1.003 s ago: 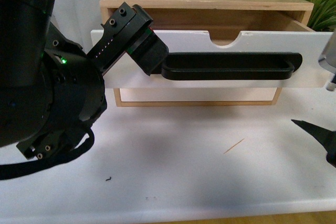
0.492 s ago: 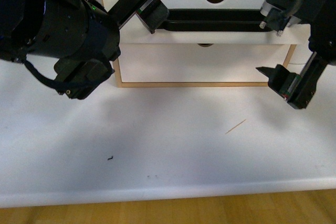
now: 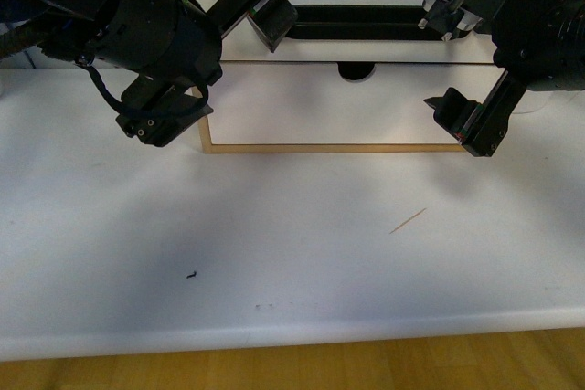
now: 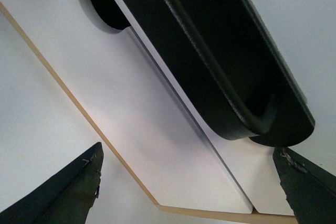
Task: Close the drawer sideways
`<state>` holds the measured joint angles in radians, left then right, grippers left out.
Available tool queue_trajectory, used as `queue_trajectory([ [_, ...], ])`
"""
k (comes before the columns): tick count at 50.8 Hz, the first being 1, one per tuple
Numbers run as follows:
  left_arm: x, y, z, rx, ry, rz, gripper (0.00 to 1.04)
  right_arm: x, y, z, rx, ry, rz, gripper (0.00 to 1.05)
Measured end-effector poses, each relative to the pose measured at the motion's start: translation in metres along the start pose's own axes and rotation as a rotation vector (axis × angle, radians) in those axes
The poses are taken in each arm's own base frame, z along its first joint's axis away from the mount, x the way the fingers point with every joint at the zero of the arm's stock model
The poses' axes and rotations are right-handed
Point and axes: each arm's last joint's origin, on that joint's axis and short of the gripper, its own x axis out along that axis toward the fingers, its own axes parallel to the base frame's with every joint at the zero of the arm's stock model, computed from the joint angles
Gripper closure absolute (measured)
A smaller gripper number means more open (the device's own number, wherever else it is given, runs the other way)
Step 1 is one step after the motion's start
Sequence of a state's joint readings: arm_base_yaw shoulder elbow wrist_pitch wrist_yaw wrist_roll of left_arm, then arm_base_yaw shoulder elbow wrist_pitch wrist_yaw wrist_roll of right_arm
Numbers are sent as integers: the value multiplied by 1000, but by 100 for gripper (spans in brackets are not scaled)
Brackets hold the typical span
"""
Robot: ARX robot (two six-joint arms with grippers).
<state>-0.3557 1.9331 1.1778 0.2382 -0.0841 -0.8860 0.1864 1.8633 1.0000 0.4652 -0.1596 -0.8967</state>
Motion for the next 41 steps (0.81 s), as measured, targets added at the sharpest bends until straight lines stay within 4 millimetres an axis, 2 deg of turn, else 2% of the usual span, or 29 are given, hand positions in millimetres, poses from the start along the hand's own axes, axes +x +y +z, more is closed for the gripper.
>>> queue_trajectory([
  [9,-3,-1,1,11,-12,-2,6,-3,-1,2,9,-17,16,9],
  [16,-19,5,1,7,-68,29,6,-22,1,1,20,-29,20,9],
  [26,-80,17,2,-14,-178,41,6,-75,8,2,74,-78,13,9],
  [30,-95,23,-2,-16,-195,51,6,-92,12,2,98,-97,10,9],
  [41,-154,60,-24,21,-283,144,6,-157,32,-10,218,-116,-32,9],
])
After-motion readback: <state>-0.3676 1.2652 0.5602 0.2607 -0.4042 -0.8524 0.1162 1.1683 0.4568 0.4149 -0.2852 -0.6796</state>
